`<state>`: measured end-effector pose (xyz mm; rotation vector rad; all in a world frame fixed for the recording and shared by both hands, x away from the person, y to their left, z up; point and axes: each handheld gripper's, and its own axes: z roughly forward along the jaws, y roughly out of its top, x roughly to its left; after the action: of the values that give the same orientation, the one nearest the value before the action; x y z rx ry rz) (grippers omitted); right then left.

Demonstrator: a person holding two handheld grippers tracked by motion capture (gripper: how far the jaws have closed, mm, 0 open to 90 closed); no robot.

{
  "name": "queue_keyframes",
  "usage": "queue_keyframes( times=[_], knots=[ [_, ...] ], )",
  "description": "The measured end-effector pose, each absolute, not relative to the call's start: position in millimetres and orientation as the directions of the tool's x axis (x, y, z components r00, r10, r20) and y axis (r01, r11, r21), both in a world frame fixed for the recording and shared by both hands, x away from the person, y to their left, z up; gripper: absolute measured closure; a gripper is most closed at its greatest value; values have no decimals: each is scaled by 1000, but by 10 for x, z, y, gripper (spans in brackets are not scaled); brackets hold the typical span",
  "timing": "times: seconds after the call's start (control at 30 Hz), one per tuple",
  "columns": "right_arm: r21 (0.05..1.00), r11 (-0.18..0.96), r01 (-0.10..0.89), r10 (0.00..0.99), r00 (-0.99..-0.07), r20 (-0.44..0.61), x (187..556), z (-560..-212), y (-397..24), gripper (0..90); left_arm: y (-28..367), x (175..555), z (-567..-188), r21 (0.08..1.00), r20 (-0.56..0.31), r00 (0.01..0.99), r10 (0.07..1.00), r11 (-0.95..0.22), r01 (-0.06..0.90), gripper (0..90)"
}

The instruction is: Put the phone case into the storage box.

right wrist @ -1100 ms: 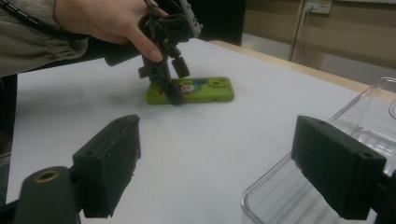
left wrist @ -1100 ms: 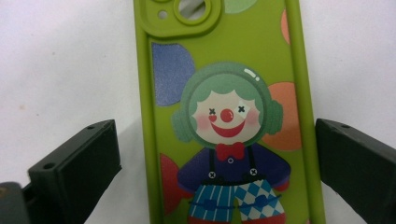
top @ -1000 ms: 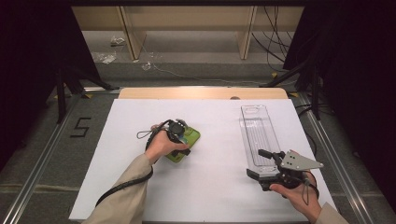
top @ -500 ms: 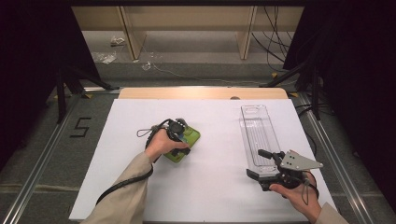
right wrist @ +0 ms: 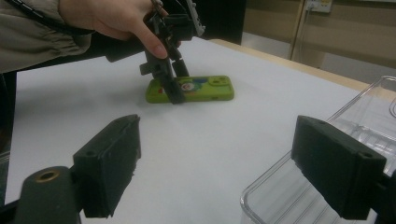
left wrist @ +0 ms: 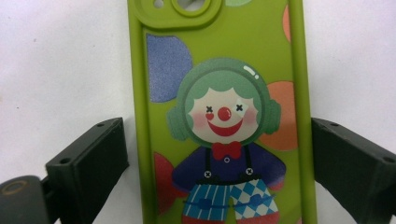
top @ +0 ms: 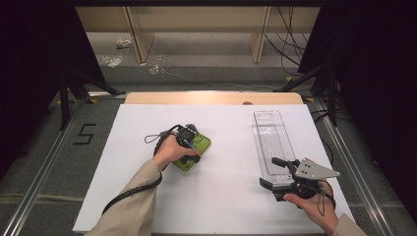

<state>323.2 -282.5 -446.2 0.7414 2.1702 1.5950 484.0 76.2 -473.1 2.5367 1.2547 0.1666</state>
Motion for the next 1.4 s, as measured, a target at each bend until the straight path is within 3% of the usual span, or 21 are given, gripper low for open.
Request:
queue_keyframes(
  times=[0.47,1.4],
  knots=[
    [951,231,204,594,-804,29,3233,-4463,-2821,168,749,4836,-4706,321,-27,597,802,-559,764,143],
    [953,224,204,591,-806,33,3232,-4454,-2823,168,796,4787,-4702,365,-43,575,817,-523,770,162]
  ],
)
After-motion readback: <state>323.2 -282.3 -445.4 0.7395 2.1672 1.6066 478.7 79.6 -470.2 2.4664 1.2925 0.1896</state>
